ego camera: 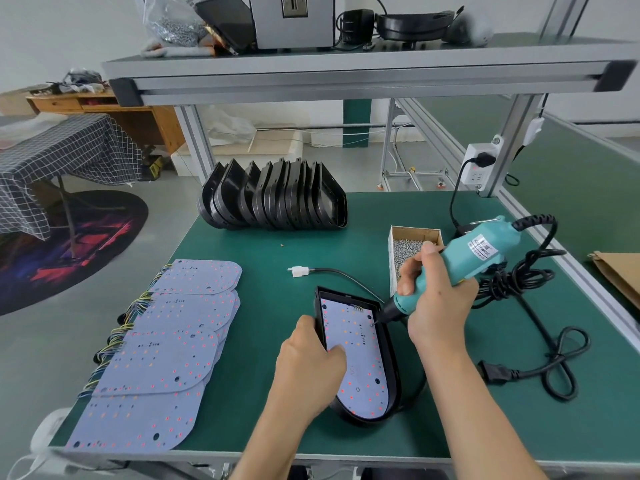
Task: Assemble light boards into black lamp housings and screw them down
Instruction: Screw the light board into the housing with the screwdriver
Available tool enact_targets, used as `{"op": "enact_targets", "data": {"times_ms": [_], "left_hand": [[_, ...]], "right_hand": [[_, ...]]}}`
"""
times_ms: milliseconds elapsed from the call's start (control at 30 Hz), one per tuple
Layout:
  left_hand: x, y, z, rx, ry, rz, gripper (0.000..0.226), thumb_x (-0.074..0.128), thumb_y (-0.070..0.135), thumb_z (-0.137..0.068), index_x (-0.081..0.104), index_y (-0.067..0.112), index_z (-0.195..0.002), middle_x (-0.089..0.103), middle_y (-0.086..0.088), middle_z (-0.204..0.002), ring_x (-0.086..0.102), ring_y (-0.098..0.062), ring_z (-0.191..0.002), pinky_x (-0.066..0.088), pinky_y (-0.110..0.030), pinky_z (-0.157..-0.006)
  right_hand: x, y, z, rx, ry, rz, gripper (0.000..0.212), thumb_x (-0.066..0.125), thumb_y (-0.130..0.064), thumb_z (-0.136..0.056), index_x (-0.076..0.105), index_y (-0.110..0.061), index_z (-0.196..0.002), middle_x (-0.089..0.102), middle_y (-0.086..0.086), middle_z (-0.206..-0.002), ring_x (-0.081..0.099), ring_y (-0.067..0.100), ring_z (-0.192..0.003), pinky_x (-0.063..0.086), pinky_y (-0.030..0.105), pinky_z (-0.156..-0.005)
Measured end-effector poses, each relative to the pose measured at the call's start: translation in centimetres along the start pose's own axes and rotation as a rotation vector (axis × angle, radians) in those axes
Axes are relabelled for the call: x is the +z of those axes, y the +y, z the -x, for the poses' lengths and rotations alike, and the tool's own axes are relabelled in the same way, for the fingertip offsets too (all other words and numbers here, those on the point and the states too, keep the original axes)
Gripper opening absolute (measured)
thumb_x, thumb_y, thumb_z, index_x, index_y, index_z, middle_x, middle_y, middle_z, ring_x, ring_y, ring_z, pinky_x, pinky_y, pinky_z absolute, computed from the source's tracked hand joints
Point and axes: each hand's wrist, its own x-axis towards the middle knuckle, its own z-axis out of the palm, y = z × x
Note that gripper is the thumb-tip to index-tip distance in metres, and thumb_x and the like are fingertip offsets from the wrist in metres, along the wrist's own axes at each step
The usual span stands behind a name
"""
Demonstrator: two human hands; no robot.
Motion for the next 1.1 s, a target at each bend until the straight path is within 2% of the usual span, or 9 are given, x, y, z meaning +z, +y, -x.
{"op": "enact_targets", "data": {"times_ms": [433,633,800,933,1100], "left_hand": [[0.01,-0.12,0.07,-0.007,-0.007,0.011,0.017,0.060,0.021,-0.089,0.047,0.012,-0.091,0.062,-0.004,-0.087,0.051,-0.023,-0.071,0.043,-0.034,-0.061],[0.02,-0.09,0.03,-0.004,-0.004,0.010,0.016,0.061,0.021,-0.090,0.048,0.012,-0.093,0.063,-0.004,-0.087,0.055,-0.025,-0.075,0.046,-0.035,-0.063],[-0.04,-0.04,0.08,-0.008,-0.013,0.010,0.015,0.060,0.022,-0.090,0.049,0.013,-0.095,0.063,-0.004,-0.090,0.063,-0.030,-0.087,0.049,-0.036,-0.066],[0.06,-0.14,-0.02,-0.003,0.007,0.015,0.015,0.061,0.021,-0.089,0.049,0.013,-0.093,0.063,-0.002,-0.087,0.060,-0.025,-0.079,0.047,-0.034,-0.064],[0.16,-0.24,-0.05,-0.002,0.012,0.023,0.015,0.062,0.021,-0.089,0.049,0.013,-0.092,0.063,-0.001,-0.087,0.061,-0.026,-0.083,0.047,-0.033,-0.064]], "right_hand": [[0.00,0.20,0.08,0.023,-0.017,0.001,0.021,0.065,-0.023,-0.091,0.057,-0.030,-0.073,0.056,0.006,-0.061,0.040,0.023,-0.043,0.039,0.030,-0.048],[-0.10,0.20,-0.02,0.021,-0.026,0.002,0.021,0.065,-0.022,-0.091,0.056,-0.029,-0.074,0.055,0.006,-0.060,0.039,0.023,-0.042,0.039,0.029,-0.049],[0.00,0.17,-0.04,0.029,-0.025,-0.012,0.022,0.065,-0.022,-0.090,0.057,-0.032,-0.072,0.055,0.004,-0.059,0.039,0.021,-0.041,0.039,0.028,-0.048],[-0.13,0.23,-0.01,0.023,-0.015,-0.035,0.019,0.065,-0.022,-0.089,0.056,-0.028,-0.074,0.055,0.004,-0.059,0.039,0.021,-0.041,0.039,0.028,-0.047],[-0.18,0.17,0.05,0.013,-0.027,-0.025,0.019,0.065,-0.022,-0.090,0.055,-0.027,-0.075,0.053,0.004,-0.057,0.040,0.021,-0.042,0.039,0.027,-0.047]]}}
